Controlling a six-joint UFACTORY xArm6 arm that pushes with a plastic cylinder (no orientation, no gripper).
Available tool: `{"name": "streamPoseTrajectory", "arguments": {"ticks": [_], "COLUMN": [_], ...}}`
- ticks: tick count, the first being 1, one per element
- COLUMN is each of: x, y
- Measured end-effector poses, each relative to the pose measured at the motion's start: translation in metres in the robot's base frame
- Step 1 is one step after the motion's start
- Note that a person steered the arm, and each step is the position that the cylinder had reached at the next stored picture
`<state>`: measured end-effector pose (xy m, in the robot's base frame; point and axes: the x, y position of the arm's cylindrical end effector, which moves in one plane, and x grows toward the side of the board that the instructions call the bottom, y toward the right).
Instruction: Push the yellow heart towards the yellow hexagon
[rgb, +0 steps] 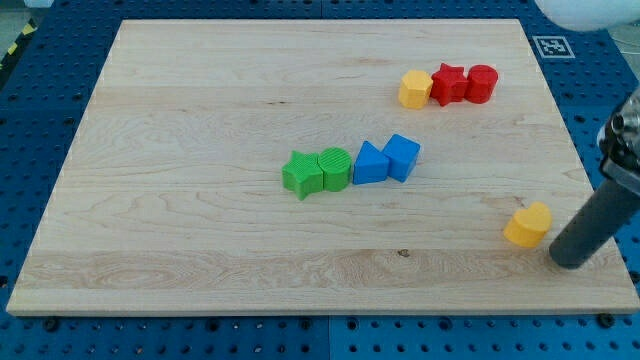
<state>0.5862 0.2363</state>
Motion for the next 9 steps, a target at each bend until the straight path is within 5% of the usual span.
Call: {"name": "streamPoseTrajectory", "arguments": {"ticks": [7, 9], "x": [-0.045, -0.020], "y": [-0.037, -0.046]}}
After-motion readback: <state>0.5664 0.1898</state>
